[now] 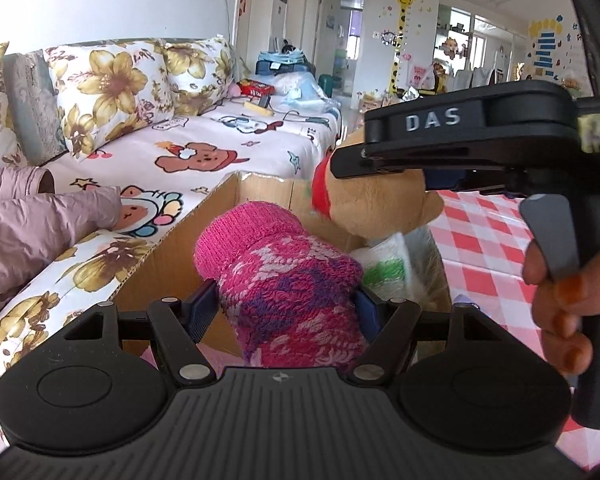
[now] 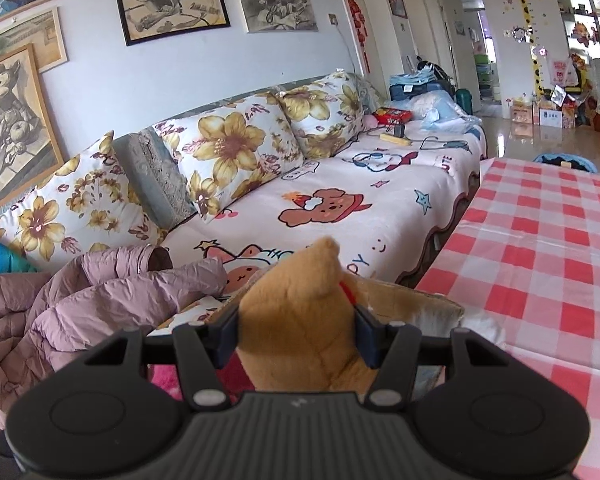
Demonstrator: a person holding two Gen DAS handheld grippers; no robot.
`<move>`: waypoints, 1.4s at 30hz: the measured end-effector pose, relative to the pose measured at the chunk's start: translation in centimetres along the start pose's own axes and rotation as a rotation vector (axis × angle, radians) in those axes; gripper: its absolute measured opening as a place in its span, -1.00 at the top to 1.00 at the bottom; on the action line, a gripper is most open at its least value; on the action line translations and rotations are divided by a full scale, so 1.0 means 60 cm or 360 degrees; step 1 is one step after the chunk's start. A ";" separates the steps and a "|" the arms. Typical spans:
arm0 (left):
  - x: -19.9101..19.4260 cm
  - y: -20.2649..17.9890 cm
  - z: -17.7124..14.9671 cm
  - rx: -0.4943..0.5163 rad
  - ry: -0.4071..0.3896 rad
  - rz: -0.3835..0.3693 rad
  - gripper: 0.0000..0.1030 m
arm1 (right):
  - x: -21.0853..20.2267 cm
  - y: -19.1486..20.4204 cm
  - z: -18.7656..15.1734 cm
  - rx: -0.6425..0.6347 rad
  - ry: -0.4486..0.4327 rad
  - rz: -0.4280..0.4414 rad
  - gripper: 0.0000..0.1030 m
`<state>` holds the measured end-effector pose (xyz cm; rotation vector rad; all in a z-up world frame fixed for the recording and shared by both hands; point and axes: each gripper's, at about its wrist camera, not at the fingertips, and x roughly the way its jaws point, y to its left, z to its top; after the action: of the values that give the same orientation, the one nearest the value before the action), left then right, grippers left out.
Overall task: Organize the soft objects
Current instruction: 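Carry the sock and teddy bear over the box and open both tools, then move both tools back over the table toward the remaining items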
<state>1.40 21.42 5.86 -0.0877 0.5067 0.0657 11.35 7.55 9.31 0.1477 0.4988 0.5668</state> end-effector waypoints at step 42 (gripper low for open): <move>-0.004 0.008 0.014 -0.0027 -0.0160 0.0001 -1.00 | -0.042 -0.153 -0.179 -0.0096 0.0071 -0.0483 -0.85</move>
<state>1.58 21.95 6.69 -0.1006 0.4057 0.0746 8.63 -1.51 -1.49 0.0008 0.5349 0.2885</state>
